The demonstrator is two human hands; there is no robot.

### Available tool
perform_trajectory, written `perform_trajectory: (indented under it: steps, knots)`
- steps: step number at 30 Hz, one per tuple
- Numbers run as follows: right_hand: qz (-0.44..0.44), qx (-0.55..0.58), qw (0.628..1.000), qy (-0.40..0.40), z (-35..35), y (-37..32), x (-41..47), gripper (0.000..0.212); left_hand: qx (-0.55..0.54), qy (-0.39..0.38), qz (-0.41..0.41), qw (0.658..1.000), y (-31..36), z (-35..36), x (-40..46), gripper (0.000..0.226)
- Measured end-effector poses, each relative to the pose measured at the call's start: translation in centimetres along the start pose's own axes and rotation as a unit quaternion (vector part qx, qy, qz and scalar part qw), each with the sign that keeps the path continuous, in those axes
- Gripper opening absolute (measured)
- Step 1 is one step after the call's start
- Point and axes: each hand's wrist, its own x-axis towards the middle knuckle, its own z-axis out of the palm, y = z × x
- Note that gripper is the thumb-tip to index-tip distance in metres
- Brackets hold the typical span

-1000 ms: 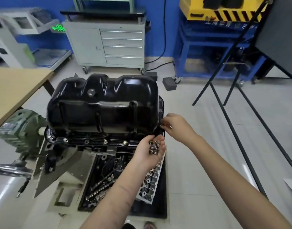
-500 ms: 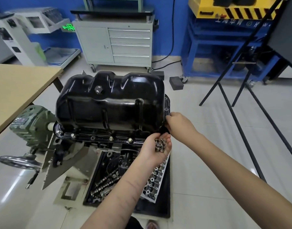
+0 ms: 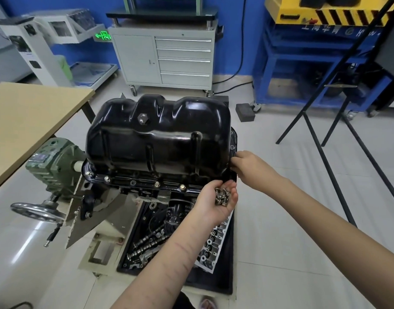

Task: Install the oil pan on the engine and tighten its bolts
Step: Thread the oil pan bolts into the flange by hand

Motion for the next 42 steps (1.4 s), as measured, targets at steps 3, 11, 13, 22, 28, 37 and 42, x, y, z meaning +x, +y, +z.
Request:
perform_trajectory:
  steps: [3,11,13,22,28,37,42]
  knots:
    - [-0.006,-0.021,1.000,-0.002,0.1,0.0,0.0,0.015,0.001,0.002,0.000,1.000,0.1,0.0,0.1,0.036]
    - [-0.005,-0.104,0.995,0.005,0.1,-0.6,0.1,0.024,0.000,0.000,-0.003,1.000,0.1,0.2,0.1,0.035]
    - [0.000,-0.129,0.992,-0.001,0.2,-0.8,0.1,0.020,0.002,0.002,-0.003,1.000,0.1,0.2,0.1,0.034]
    - [0.002,-0.046,0.999,-0.003,0.0,-0.3,-0.1,0.026,0.002,0.008,-0.001,1.000,-0.1,0.2,-0.1,0.049]
    - [-0.033,-0.061,0.997,0.041,-0.9,-1.3,-0.6,0.017,0.001,0.009,-0.004,1.000,-0.1,0.2,-0.5,0.036]
    - [0.046,-0.044,0.997,0.038,0.2,-0.6,-0.4,0.031,-0.006,0.004,0.005,1.000,-0.3,-0.1,-0.7,0.055]
    - [0.032,0.007,0.999,0.007,-0.3,-0.6,-0.1,0.021,-0.013,0.008,-0.001,1.000,-0.3,-0.1,-0.8,0.040]
